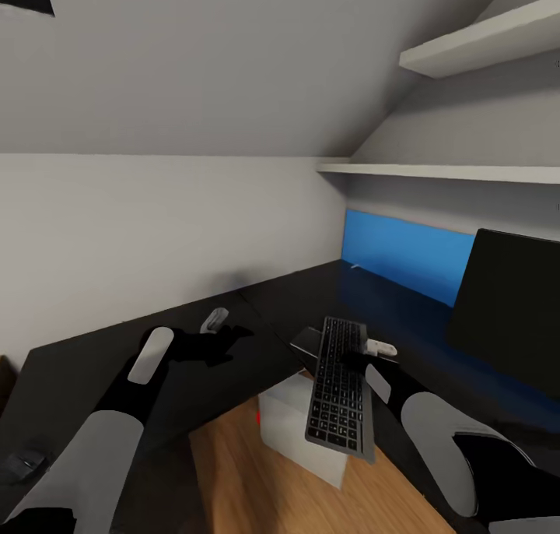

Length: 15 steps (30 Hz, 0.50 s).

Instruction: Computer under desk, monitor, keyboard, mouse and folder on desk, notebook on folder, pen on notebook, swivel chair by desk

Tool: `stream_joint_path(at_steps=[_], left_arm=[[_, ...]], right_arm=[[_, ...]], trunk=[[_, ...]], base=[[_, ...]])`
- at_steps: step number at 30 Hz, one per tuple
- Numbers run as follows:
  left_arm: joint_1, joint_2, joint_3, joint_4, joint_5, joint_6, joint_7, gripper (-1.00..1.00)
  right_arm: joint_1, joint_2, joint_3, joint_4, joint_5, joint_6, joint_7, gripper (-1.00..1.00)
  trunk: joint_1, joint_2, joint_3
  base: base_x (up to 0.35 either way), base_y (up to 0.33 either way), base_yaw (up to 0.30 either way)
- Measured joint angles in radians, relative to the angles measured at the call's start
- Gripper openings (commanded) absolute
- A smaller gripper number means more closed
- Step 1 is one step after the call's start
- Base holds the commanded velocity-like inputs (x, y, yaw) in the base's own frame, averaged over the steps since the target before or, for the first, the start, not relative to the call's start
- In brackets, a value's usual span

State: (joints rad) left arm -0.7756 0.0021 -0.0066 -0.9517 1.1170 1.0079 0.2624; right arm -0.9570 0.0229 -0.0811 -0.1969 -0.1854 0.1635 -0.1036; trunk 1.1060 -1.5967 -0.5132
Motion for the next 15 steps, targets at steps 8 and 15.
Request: stream_joint_path(at_steps=[8, 15], left_arm=[[0.0, -0.001, 0.0, 0.0, 0.001, 0.0, -0.001, 1.0], [0.0, -0.001, 0.0, 0.0, 0.002, 0.0, -0.001, 1.0]], right_arm=[[0.0, 0.002, 0.001, 0.0, 0.0, 0.0, 0.001, 1.0], [0.0, 0.002, 0.001, 0.0, 0.0, 0.0, 0.001, 1.0]], trunk=[[-0.03, 0.056, 0.025], [-0.057, 0.105, 0.047]], base=[[-0.33, 0.0, 0.0], [-0.341, 0.0, 0.0]])
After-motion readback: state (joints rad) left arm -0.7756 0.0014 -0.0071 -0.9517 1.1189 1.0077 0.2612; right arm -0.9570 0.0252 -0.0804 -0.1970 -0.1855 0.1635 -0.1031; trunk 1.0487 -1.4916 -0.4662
